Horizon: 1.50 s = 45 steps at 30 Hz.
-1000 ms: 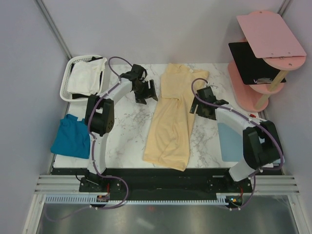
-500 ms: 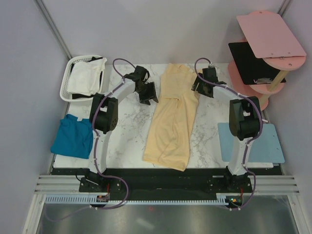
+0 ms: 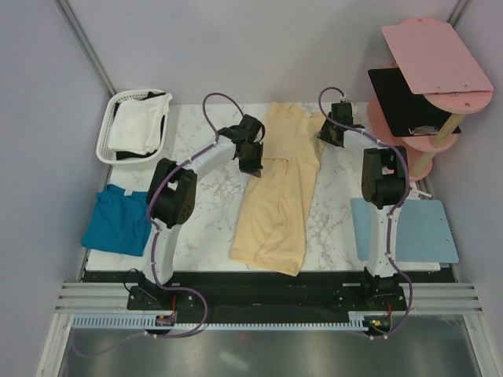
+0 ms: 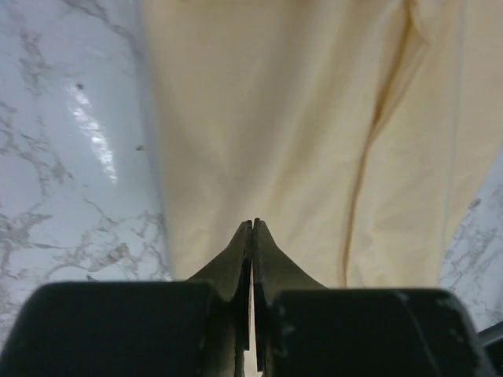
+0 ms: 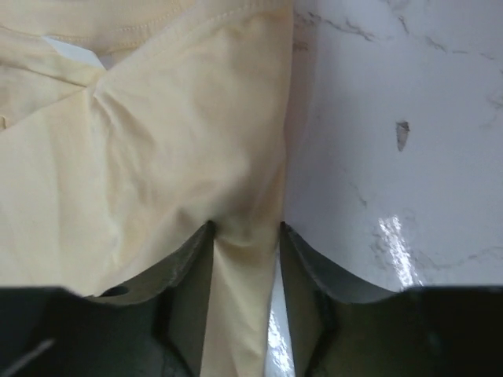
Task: Fold and stack the t-shirts
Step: Fold the tshirt
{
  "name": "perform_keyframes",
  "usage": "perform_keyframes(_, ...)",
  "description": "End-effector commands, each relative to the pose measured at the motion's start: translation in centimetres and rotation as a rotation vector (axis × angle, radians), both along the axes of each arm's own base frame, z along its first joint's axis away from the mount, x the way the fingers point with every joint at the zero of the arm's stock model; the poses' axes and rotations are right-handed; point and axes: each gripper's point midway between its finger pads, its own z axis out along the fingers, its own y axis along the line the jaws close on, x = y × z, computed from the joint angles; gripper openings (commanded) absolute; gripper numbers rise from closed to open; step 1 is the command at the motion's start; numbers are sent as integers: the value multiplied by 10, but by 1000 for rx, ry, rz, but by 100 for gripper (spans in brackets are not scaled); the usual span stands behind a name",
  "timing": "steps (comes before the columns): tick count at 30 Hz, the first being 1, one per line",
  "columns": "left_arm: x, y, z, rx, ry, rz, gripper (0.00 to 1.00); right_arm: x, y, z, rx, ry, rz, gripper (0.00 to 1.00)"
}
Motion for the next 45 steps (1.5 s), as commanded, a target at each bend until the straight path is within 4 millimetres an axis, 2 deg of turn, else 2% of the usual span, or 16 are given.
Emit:
perform_keyframes(1, -18, -48, 57, -77, -153, -130, 2, 8, 9, -16, 17, 18, 35, 34)
perform_keyframes(4, -39, -74, 60, -73, -166, -189, 2, 12, 9, -24, 15, 25, 43, 18)
perform_keyframes(7, -62, -87, 45, -79, -107, -214, 2, 15, 9, -28, 14, 25, 49, 7)
perform_keyframes(11, -91, -91, 20, -49, -42, -230, 2, 24, 10, -26, 11, 18, 58, 5)
perform_keyframes(15, -110, -98, 11, -37, -33, -247, 2, 30, 11, -23, 15, 22, 63, 5)
perform_keyframes(23, -110, -94, -16, 13, 4, -226, 2, 52, 16, -15, 7, -1, 115, 5)
perform_keyframes(25, -111, -90, -23, 35, 16, -216, 2, 54, 16, -23, -1, 16, 125, 5)
perform_keyframes(26, -111, -87, -25, 43, 19, -209, 2, 60, 17, -15, 0, 2, 133, 5)
perform_keyframes(28, -111, -82, -30, 70, 23, -196, 2, 64, 18, -22, -5, 11, 143, 6)
perform_keyframes(32, -111, -74, -42, 113, 40, -186, 2, 78, 21, -13, -7, -28, 153, 7)
perform_keyframes(34, -110, -72, -42, 119, 37, -178, 2, 81, 19, -14, -15, -35, 157, 7)
perform_keyframes(38, -107, -75, -17, 83, -6, -174, 2, 81, 17, -16, -25, -33, 162, 7)
perform_keyframes(40, -108, -72, -7, 74, -21, -166, 9, 81, 18, -16, -23, -33, 165, 8)
perform_keyframes(42, -112, -66, 12, 49, -48, -150, 32, 81, 19, -16, -18, -36, 166, 8)
perform_keyframes(44, -114, -59, 25, 38, -81, -128, 67, 81, 20, -16, -17, -35, 169, 8)
perform_keyframes(45, -121, -54, 37, 10, -101, -122, 74, 81, 20, -14, -16, -38, 168, 8)
